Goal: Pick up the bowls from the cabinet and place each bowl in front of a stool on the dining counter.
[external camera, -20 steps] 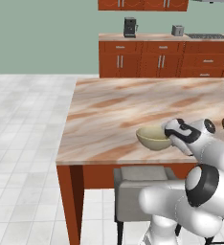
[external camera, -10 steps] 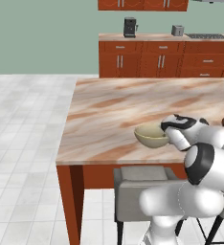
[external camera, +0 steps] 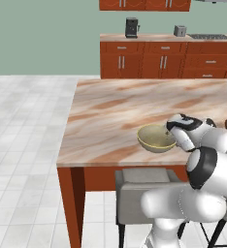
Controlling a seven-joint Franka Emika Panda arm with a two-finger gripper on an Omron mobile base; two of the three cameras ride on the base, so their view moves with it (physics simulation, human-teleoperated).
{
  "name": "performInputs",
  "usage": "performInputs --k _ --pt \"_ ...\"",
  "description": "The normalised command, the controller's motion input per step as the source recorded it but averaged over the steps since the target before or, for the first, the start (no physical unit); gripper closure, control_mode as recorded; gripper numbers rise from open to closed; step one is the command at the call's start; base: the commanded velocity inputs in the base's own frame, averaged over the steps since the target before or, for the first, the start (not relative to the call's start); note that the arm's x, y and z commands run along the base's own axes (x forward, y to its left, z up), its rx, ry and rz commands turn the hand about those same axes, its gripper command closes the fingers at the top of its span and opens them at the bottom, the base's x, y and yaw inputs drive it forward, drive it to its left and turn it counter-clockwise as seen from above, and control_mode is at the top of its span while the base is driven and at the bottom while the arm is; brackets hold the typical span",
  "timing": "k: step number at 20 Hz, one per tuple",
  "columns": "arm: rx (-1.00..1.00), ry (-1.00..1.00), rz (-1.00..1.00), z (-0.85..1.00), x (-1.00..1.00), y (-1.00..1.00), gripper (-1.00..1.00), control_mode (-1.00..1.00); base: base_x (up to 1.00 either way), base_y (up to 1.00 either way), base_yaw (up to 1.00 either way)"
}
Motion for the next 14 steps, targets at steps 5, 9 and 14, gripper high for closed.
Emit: performInputs --k 5,9,14 --pt "-0.02 0.0 0.0 0.76 -0.14 -0.37 -1.0 -1.0 0.0 0.0 0.0" --pt "-0.01 0.0 0.0 0.97 -0.51 -0.38 -1.0 -1.0 0.0 0.0 0.0" --pt "-0.02 -0.07 0.0 0.98 -0.97 -0.09 -1.0 -1.0 0.0 0.0 0.0"
